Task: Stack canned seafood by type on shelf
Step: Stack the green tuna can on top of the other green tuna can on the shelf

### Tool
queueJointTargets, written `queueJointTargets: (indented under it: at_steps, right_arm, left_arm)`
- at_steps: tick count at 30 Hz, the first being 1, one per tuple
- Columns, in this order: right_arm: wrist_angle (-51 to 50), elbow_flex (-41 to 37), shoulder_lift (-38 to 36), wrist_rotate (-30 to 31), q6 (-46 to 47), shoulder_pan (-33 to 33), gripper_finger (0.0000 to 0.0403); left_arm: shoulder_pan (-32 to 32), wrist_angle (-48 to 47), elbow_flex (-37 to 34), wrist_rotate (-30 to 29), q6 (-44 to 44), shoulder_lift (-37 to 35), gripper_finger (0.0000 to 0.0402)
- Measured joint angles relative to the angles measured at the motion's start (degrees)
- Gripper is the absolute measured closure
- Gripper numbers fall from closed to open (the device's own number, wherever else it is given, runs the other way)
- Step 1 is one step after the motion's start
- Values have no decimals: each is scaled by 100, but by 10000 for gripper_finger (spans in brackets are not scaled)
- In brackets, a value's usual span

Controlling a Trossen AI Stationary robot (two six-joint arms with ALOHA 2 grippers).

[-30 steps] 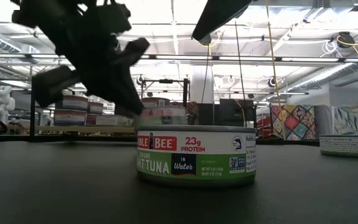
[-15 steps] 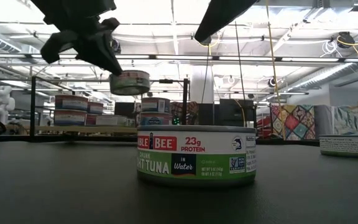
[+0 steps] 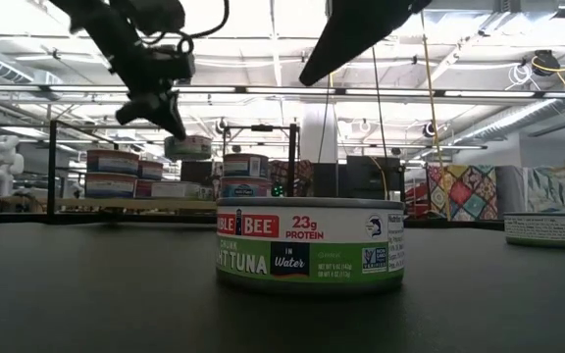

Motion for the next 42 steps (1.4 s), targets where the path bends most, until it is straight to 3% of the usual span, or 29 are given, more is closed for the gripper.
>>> queueJointTargets:
  at_steps: [7, 14, 22, 42]
  right_arm:
    - [1365, -1428, -996, -19, -89, -297, 403]
    - [2938, -2847, -2023, -476, -144, -634, 403]
    - [3175, -3235, -2379, -498, -120, -699, 403]
    - [3150, -3235, -2381, -496, -140, -699, 403]
  left_arm:
    - [1495, 663, 7, 1045, 489, 309, 402]
    - [2158, 1229, 55, 1353, 642, 1083, 402]
    - [2348, 1239, 398, 1431, 648, 1657, 402]
    - [2002, 819, 417, 1236, 591, 1650, 401]
